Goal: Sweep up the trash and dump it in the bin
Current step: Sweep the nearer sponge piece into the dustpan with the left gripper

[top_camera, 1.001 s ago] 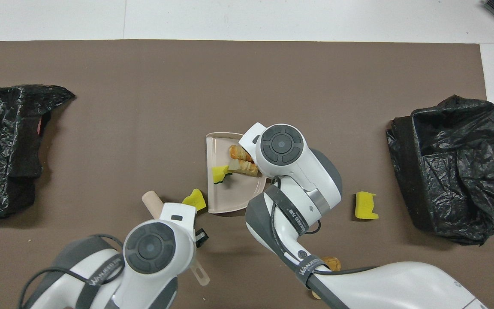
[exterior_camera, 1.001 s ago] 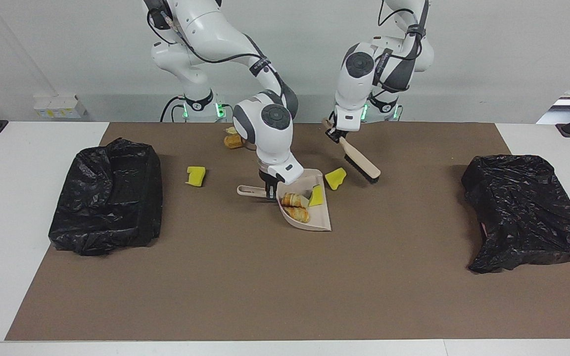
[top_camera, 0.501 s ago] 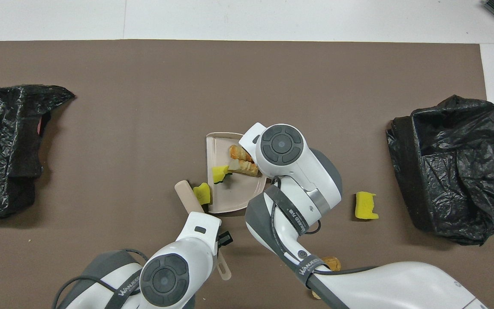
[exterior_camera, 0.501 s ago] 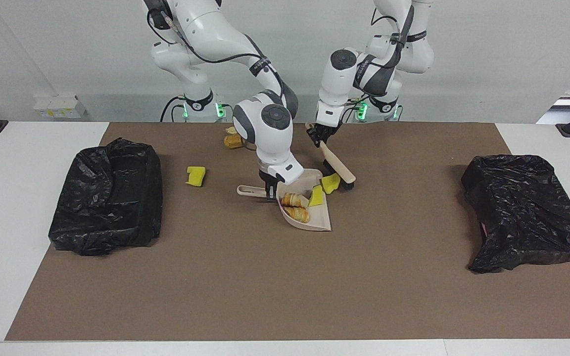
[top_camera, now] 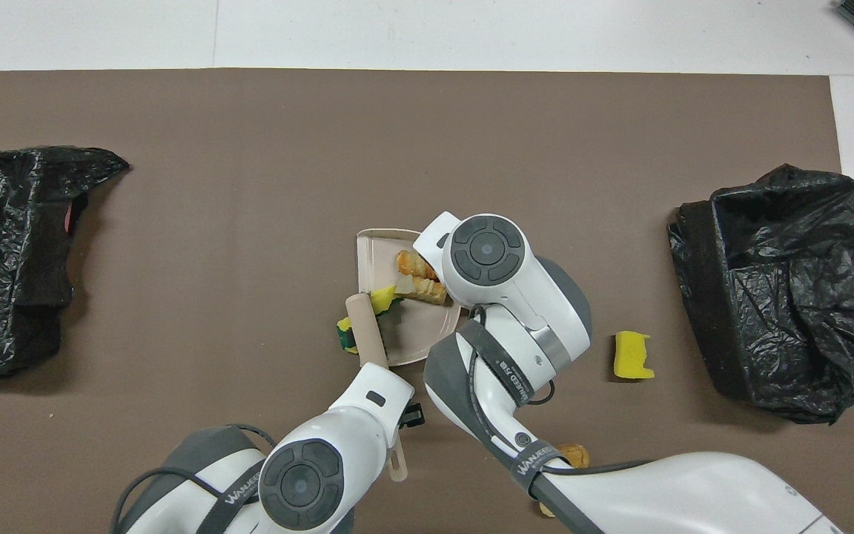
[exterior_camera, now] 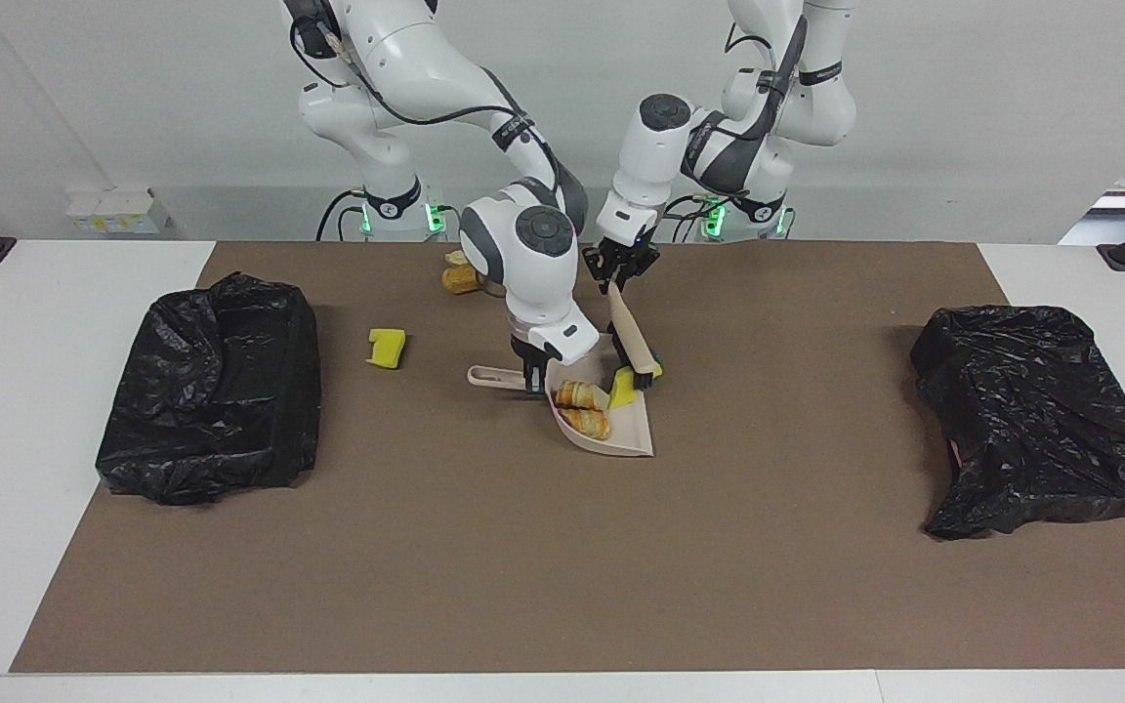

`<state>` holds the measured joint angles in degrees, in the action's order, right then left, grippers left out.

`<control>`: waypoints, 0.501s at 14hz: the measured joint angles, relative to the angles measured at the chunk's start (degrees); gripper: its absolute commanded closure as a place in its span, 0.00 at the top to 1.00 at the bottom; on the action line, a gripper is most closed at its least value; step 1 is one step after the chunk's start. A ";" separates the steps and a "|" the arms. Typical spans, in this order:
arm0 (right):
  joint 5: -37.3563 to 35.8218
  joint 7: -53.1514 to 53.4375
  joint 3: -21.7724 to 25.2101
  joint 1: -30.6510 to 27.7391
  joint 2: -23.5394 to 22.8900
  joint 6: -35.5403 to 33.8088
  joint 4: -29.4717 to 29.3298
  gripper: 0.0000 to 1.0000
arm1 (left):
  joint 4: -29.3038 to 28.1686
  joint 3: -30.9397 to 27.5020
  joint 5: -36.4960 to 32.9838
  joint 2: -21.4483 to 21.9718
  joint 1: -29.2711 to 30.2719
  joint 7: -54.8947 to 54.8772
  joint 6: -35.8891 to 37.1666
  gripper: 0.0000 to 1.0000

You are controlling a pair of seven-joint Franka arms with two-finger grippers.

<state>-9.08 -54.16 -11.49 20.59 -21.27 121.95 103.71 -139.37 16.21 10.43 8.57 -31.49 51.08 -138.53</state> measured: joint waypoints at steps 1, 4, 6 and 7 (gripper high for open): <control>0.00 0.00 0.00 0.00 0.00 0.00 0.00 0.00 | 0.66 -0.04 0.00 -0.17 0.00 -0.20 -0.01 0.00; 0.00 0.01 0.00 -0.01 0.00 -0.01 0.01 0.00 | 4.38 -0.52 0.01 -1.08 0.33 -0.53 0.19 0.00; 0.00 0.01 0.00 -0.02 0.00 -0.01 0.02 0.00 | 6.43 -1.12 0.01 -1.11 2.85 -1.36 2.67 0.00; 0.00 0.01 0.00 -0.02 0.00 -0.01 0.02 0.00 | 7.64 -1.30 0.01 -1.09 4.79 -2.09 4.93 0.00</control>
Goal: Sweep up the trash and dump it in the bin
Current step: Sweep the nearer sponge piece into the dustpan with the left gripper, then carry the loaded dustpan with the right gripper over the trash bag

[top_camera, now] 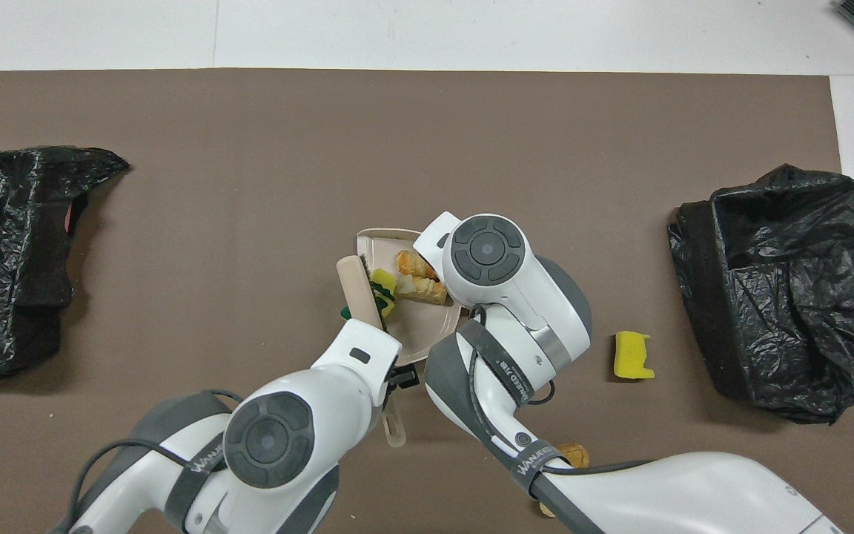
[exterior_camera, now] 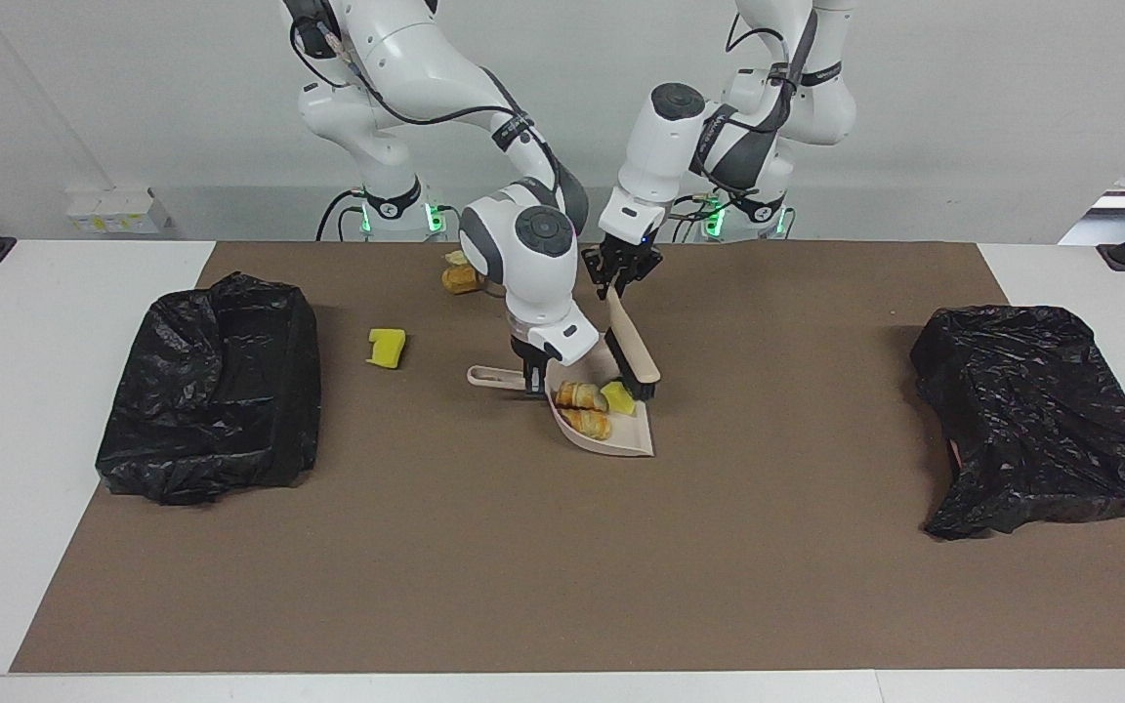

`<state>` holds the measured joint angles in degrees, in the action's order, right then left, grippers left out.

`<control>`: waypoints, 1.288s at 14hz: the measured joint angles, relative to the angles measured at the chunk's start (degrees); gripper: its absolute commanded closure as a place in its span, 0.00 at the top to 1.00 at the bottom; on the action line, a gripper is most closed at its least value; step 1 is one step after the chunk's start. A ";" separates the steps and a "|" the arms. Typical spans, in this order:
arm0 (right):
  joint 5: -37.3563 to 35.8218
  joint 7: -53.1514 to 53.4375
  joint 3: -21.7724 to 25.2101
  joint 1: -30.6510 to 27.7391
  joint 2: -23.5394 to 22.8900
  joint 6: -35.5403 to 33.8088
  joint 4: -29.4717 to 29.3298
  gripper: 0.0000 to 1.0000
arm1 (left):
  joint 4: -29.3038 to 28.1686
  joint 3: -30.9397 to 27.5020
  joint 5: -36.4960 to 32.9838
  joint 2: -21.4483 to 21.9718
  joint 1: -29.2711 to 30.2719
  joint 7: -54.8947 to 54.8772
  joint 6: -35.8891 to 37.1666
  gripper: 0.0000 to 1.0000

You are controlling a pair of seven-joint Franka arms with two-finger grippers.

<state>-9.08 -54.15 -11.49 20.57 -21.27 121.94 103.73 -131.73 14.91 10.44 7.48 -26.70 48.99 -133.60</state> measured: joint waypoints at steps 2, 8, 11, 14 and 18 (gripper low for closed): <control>0.00 0.00 0.00 0.00 0.00 0.00 0.00 0.00 | 2.29 -0.27 0.00 0.02 3.60 -1.58 4.78 0.00; 0.02 0.00 -0.01 -2.26 0.04 0.02 0.00 0.00 | 0.56 -0.44 0.00 -0.66 12.19 -12.65 11.92 0.00; 1.86 -2.09 -0.04 -4.78 0.09 0.10 -0.01 0.00 | -2.45 -0.34 0.00 -0.84 12.86 -17.16 11.92 0.00; 7.37 -10.31 0.00 -8.40 0.99 0.68 -0.33 0.00 | -3.47 0.54 0.08 -0.40 10.53 -16.36 11.79 0.00; 14.24 -22.19 0.04 -15.35 3.68 0.71 -1.63 0.00 | -3.88 1.14 0.12 0.52 1.51 -8.56 10.09 0.00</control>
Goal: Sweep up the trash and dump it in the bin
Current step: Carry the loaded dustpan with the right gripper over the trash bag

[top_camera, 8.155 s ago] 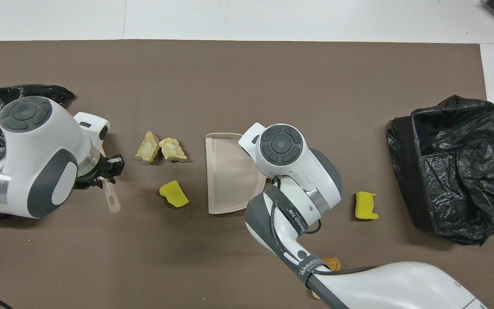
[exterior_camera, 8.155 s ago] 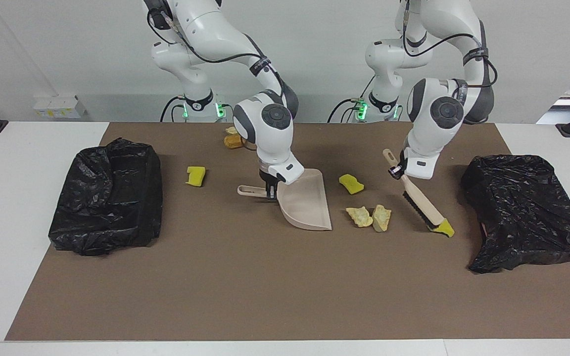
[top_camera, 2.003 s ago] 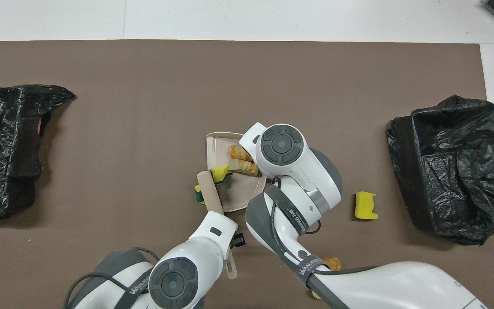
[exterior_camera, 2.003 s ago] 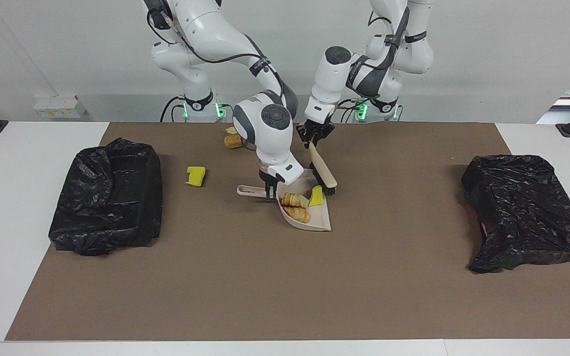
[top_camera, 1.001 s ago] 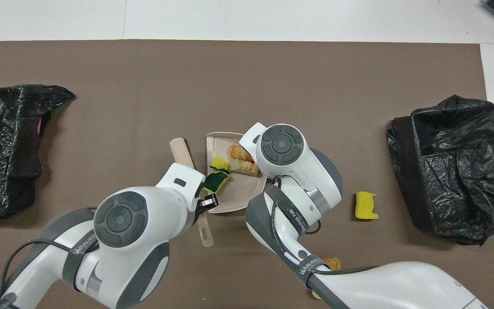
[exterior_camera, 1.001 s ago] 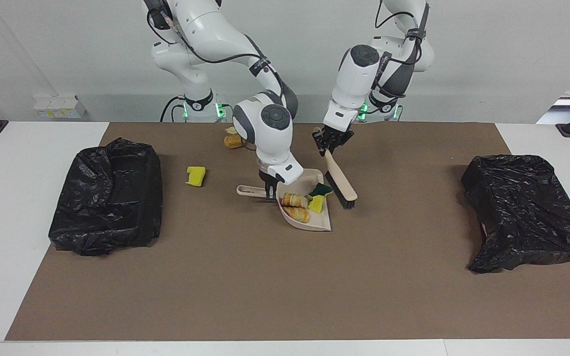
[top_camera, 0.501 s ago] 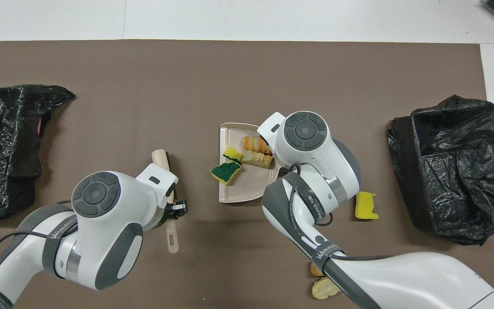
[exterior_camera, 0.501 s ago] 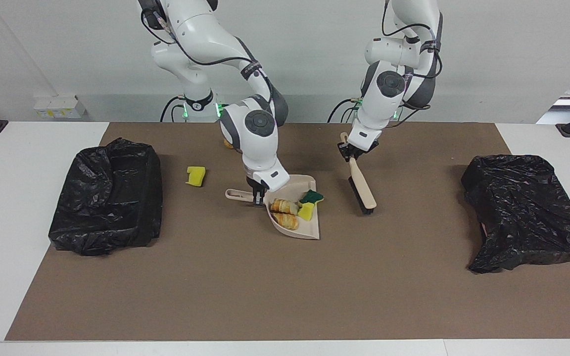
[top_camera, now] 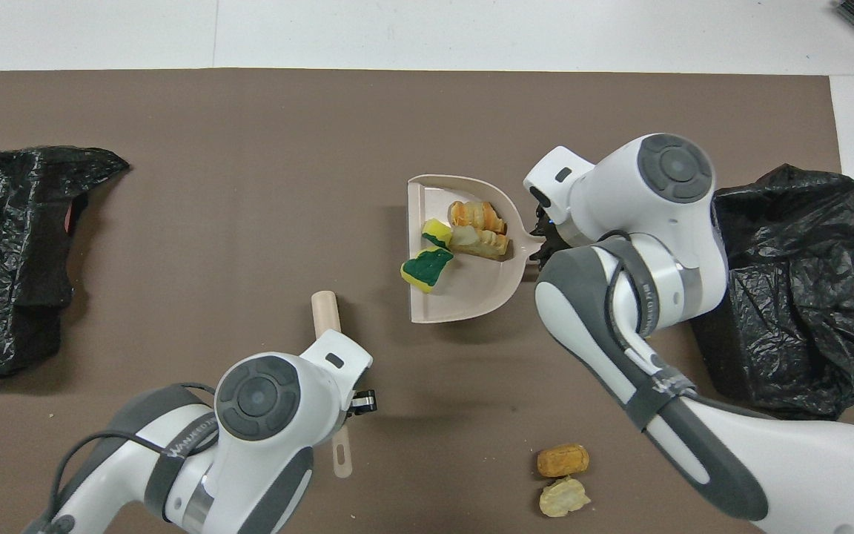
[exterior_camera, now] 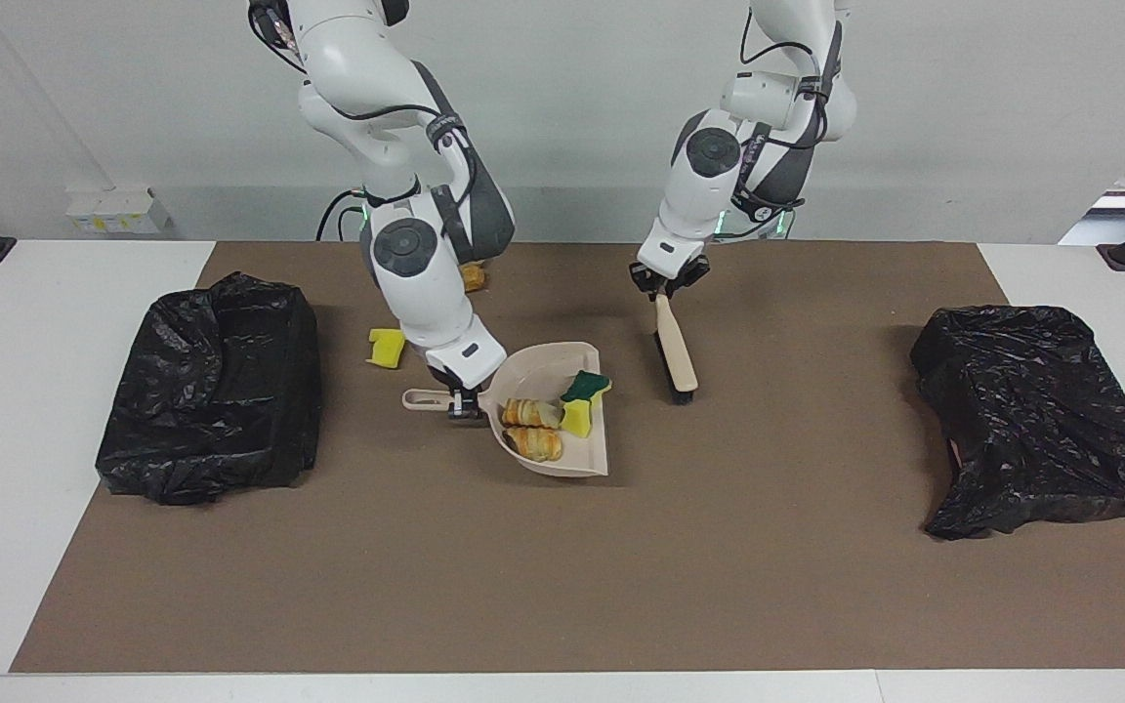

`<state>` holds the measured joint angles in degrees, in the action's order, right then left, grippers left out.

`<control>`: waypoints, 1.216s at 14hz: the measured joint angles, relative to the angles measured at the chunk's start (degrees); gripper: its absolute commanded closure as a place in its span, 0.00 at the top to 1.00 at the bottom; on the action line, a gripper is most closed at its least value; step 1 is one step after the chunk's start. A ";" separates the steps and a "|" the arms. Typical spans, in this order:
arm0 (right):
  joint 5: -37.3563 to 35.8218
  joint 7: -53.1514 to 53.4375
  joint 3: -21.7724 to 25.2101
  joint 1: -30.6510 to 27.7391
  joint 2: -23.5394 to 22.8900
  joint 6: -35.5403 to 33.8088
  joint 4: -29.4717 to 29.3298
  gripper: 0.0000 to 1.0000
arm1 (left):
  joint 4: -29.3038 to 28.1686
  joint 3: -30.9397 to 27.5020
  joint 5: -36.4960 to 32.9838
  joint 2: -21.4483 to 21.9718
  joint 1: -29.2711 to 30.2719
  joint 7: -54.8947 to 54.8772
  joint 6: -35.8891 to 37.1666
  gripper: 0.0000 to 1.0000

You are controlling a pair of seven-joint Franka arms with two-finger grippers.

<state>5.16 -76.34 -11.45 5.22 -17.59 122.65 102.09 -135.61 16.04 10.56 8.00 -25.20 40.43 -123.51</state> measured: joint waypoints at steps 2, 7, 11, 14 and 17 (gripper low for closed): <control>1.91 -4.32 0.02 -3.73 1.44 -0.33 -0.46 0.00 | -0.54 0.16 0.02 0.58 -4.80 4.67 -2.09 0.00; 6.97 -14.80 0.22 -15.86 3.48 -8.17 -4.55 0.00 | -4.97 0.32 0.03 0.28 -11.93 11.55 -10.10 0.59; 3.87 -18.37 0.92 -25.15 5.20 -11.98 -7.20 0.00 | -2.98 -0.89 0.04 -0.89 -8.45 11.56 -10.67 1.00; -4.40 -19.77 1.15 -30.48 8.31 -13.58 -7.33 0.00 | 1.28 -1.32 -0.01 -2.41 -1.33 9.10 -9.78 1.00; -10.83 -27.34 1.35 -36.25 10.27 -15.60 -7.24 0.00 | 5.60 -1.58 -0.16 -2.67 7.06 2.21 -8.04 1.00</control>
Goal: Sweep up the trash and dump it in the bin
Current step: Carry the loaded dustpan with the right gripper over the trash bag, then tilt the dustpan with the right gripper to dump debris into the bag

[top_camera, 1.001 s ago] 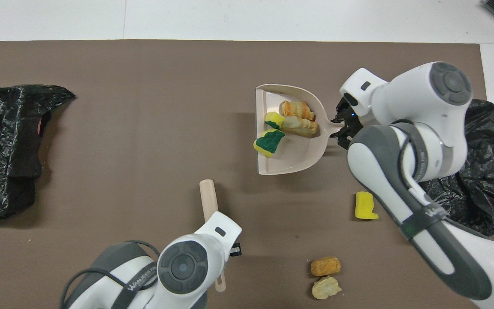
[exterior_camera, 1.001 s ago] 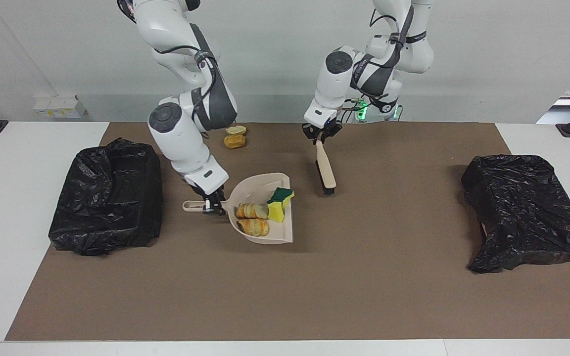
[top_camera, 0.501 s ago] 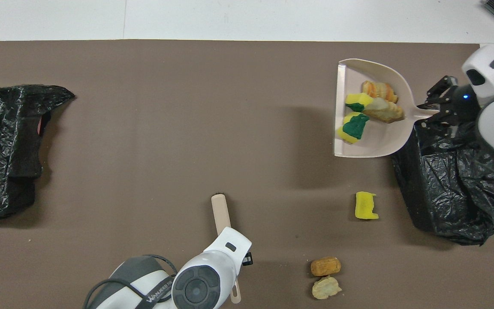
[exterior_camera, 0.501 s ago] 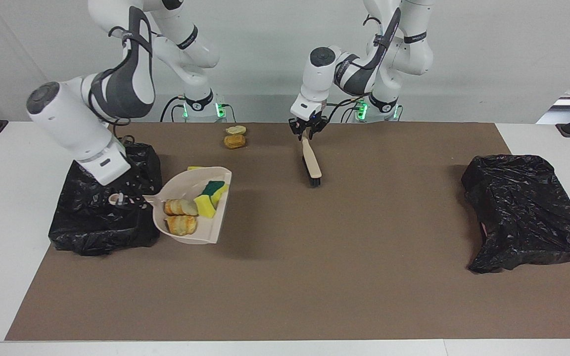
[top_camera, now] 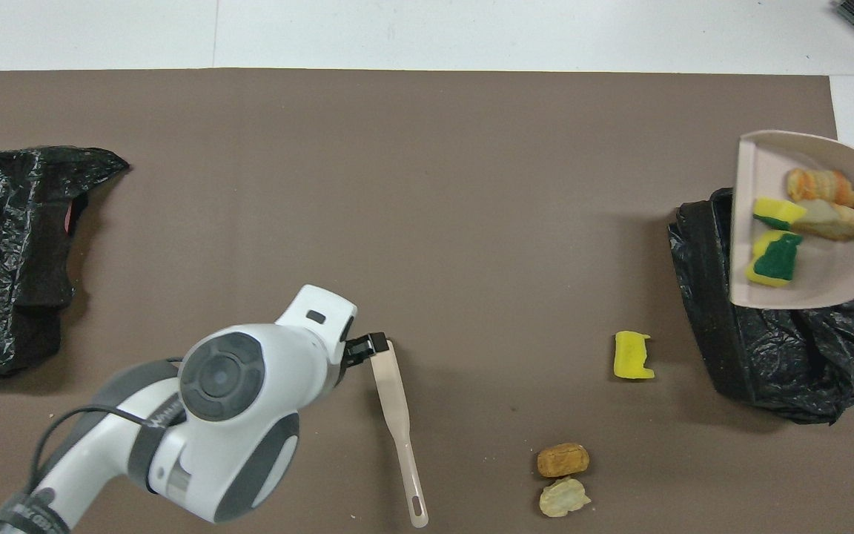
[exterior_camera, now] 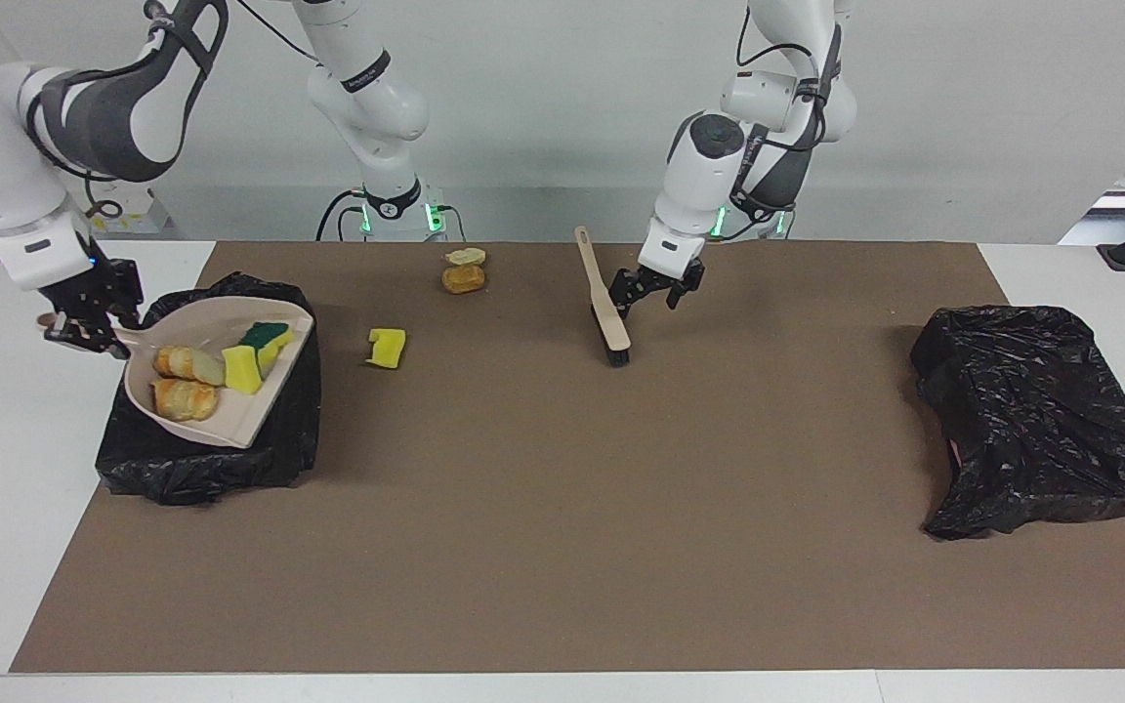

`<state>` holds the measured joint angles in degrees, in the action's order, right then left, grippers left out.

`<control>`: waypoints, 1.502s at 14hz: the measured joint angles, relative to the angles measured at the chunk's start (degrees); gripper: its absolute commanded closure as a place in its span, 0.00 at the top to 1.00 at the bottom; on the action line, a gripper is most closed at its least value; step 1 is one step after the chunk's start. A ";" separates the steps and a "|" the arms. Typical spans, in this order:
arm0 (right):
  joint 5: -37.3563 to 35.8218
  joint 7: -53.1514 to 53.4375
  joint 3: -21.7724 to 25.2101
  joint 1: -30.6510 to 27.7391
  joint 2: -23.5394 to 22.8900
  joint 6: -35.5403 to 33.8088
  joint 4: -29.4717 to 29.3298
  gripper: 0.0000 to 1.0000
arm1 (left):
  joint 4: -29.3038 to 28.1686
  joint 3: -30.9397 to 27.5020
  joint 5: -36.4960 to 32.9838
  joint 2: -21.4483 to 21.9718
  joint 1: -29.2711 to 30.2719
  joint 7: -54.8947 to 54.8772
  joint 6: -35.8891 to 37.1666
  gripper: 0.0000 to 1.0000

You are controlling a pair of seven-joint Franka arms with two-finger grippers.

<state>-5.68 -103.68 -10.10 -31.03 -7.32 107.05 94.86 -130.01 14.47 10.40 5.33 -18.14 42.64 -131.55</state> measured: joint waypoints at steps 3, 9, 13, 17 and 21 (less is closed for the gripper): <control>-9.08 -2.43 0.09 -2.79 0.41 1.05 1.37 0.00 | 4.43 -0.12 -0.01 -0.14 8.45 -9.69 3.72 1.00; -23.85 -2.13 -0.70 -0.60 5.86 15.70 14.11 0.00 | 17.75 -0.18 -4.92 -4.99 19.59 -26.92 15.67 1.00; -36.06 7.77 -0.88 6.47 8.95 15.48 18.97 0.00 | 24.56 -0.22 -5.39 -5.91 24.82 -35.43 21.92 1.00; -46.25 12.58 -0.99 11.21 11.15 11.82 20.76 0.00 | 30.34 -0.27 -7.56 -5.84 27.64 -42.21 30.72 1.00; -50.83 13.56 -1.01 13.45 11.84 7.72 19.99 0.00 | 34.08 -0.24 -9.54 -5.70 27.97 -45.16 35.42 1.00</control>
<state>-56.51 -90.11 -11.11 -17.58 4.52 114.77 114.85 -95.93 14.23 0.87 -0.37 9.83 -2.52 -96.13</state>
